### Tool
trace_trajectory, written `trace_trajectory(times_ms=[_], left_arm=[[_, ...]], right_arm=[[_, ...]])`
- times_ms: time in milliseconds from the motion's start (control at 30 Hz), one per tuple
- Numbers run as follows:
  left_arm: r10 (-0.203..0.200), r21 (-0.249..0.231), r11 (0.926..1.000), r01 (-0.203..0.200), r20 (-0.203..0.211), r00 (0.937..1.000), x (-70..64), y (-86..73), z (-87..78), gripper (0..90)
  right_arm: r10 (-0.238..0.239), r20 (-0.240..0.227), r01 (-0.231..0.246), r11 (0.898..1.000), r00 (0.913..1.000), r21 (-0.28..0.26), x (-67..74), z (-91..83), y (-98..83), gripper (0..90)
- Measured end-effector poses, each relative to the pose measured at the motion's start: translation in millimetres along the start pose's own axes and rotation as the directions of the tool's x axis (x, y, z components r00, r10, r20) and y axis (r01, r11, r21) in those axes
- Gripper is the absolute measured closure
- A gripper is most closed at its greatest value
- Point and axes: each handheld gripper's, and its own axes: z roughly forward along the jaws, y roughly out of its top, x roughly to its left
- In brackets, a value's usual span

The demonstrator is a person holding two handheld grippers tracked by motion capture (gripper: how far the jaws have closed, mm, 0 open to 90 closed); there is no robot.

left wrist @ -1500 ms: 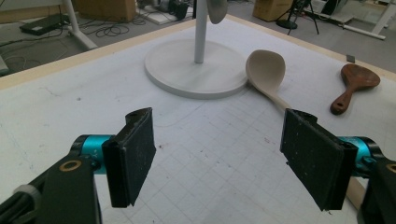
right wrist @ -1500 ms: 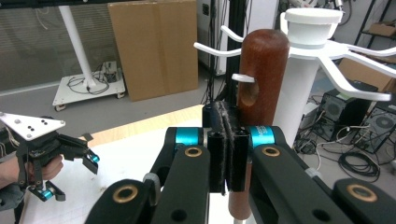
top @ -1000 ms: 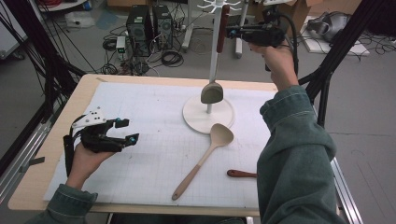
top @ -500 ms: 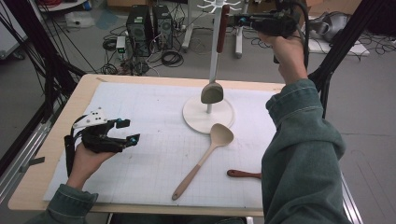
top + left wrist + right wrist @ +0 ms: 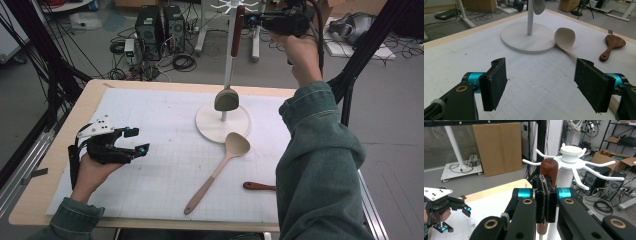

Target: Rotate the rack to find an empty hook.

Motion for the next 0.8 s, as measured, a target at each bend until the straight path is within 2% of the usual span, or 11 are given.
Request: trace_trajectory(times_ms=[533,800], left_arm=[[0.006,0.0,1.0,-0.006,0.004,1.0,-1.4,1.2,-0.3,26.6],[0.006,-0.002,1.0,-0.005,0.004,1.0,-0.9,0.9,-0.4,26.6]], right_arm=[[-0.018,0.004,0.018,1.0,0.9998,-0.001,11.0,15.0,0.9,90.0],[-0.024,-0.003,0.024,1.0,0.9997,-0.003,12.5,7.2,-0.2,90.0]])
